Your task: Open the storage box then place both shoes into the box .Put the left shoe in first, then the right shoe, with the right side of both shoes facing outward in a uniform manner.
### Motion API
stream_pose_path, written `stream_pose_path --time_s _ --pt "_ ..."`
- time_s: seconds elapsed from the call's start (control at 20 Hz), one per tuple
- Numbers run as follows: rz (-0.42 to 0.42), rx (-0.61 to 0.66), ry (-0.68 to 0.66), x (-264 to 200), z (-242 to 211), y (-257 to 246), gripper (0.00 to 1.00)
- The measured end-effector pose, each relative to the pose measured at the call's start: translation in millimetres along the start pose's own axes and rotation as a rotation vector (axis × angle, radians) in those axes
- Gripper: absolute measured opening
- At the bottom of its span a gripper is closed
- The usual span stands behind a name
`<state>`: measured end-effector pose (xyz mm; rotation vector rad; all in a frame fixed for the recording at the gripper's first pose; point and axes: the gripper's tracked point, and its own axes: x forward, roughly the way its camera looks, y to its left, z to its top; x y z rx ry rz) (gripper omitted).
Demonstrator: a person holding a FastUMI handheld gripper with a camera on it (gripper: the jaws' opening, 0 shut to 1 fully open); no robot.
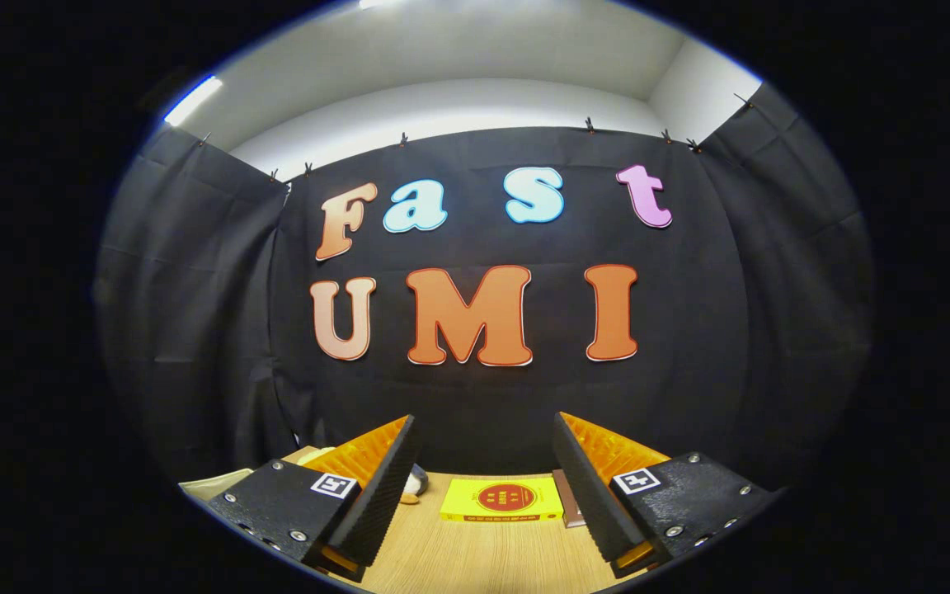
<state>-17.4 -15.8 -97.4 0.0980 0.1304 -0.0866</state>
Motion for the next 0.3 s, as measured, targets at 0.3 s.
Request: stream_pose_path --time_s 0.3 --pt "0.0 0.003 0.004 1.2 -1.6 0.4 0.97"
